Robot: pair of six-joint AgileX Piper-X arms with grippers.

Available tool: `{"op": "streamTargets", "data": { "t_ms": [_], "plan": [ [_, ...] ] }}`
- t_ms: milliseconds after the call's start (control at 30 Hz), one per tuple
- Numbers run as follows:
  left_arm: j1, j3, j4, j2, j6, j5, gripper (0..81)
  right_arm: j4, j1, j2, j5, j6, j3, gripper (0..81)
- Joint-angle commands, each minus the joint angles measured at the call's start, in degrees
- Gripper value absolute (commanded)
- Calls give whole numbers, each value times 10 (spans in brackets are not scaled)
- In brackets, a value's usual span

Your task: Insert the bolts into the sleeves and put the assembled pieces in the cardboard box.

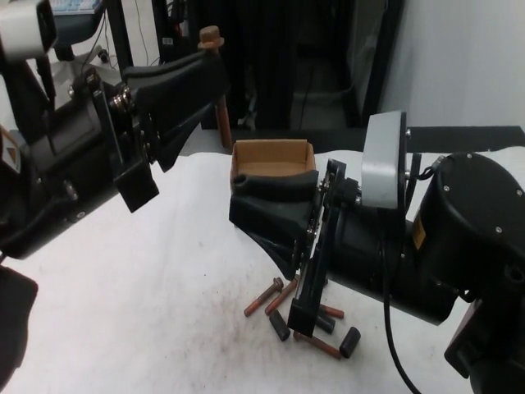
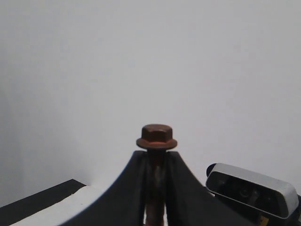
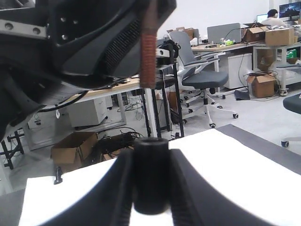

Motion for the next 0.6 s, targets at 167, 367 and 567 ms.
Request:
{"op": "streamTargets", "data": {
  "t_ms": [167,367,567],
  "plan": [
    [-19,-4,-9,-1,-4,2,3,-10,2,-2,5,-6,-2,8],
    [-19,-4,-9,-1,-4,2,3,-15,2,-2,5,-6,-2,8],
    [-19,-4,2,-1,13,2,3,-48,0,-2,5,-6,-2,8]
  ]
}}
